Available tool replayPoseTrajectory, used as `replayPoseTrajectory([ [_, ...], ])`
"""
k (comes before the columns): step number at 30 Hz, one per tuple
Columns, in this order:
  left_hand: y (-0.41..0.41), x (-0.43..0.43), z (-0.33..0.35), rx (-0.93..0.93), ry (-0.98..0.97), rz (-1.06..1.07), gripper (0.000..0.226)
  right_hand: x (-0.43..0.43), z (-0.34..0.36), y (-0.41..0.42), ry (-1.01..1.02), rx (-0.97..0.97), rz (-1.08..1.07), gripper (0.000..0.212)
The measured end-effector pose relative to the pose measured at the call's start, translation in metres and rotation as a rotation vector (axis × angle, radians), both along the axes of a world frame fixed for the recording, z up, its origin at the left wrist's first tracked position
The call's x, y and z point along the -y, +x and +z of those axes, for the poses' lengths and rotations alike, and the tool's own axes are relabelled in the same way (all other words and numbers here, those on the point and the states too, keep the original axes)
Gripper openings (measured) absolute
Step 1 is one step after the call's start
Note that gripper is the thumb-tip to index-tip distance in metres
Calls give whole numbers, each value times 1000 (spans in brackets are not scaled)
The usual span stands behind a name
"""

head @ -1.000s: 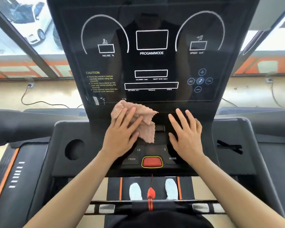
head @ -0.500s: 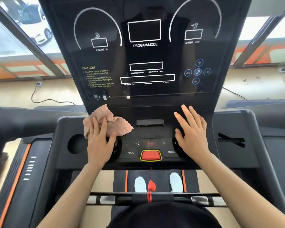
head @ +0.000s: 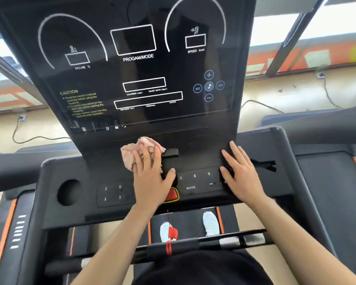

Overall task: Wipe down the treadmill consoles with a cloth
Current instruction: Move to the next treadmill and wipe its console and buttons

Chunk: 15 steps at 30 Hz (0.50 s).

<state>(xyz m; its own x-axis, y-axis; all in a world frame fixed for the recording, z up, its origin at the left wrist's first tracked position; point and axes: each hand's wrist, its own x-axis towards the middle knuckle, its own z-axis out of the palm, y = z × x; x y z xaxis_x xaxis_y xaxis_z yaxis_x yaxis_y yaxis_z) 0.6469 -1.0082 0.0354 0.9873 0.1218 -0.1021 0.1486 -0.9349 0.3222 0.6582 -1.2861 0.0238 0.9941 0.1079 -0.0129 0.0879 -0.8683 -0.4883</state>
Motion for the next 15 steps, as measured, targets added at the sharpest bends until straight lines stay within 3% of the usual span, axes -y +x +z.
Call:
replayPoseTrajectory([
  [6,11,53,-4,-16,173,-195,89,20,1,-13,14,23,-111,35],
  [15,33,123,1,-61,126,-741,86,48,-13,-42,-58,142,-145,26],
])
